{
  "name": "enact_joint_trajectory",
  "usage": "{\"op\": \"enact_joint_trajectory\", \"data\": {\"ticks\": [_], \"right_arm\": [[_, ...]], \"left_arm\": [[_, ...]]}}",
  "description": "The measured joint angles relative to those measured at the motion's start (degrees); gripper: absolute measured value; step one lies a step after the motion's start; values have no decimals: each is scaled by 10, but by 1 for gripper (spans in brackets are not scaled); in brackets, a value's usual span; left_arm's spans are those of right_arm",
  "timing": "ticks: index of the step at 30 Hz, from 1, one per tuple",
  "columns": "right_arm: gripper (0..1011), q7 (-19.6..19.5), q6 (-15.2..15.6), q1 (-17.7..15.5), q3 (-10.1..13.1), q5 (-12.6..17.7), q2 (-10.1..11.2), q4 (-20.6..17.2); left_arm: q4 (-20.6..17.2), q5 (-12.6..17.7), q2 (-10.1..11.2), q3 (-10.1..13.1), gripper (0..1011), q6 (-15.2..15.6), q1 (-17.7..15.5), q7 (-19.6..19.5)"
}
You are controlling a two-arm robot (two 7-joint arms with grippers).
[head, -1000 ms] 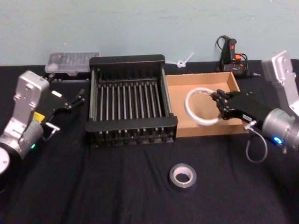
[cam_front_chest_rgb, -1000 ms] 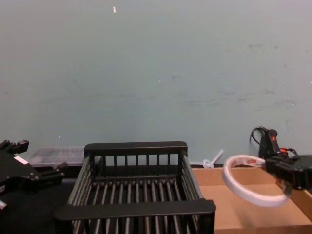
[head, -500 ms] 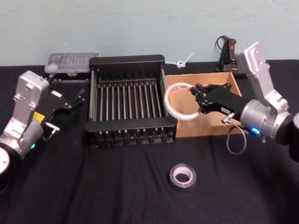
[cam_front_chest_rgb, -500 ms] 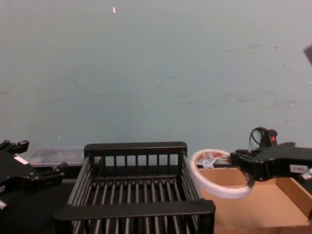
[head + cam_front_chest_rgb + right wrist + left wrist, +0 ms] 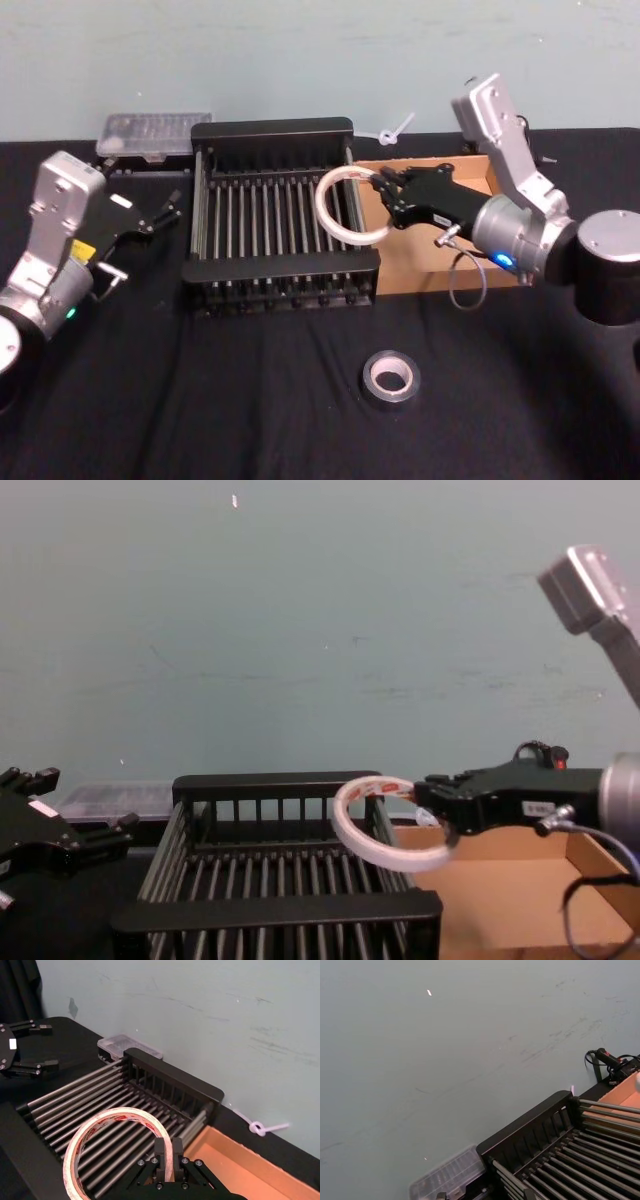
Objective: Pick up the white tape and place it into the black box , Pick up the silver tape and place it into the brown box.
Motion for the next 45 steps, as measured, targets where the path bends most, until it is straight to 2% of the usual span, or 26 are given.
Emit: {"op": "enact_joint_trajectory", "data": {"ticks": [12, 21, 38, 45], "right_arm": [[95, 2, -5, 48, -24, -24, -39, 59], [95, -1, -12, 66, -30, -40, -59, 92], [95, -1, -11, 65, -30, -39, -56, 88], [280, 0, -11, 64, -29, -38, -56, 87]], "left_arm": [[0, 0, 0, 0, 1001, 0, 0, 0], [0, 0, 0, 0, 1001, 0, 0, 0], [0, 0, 0, 0, 1002, 0, 0, 0], [0, 0, 0, 0, 1001, 0, 0, 0]]}}
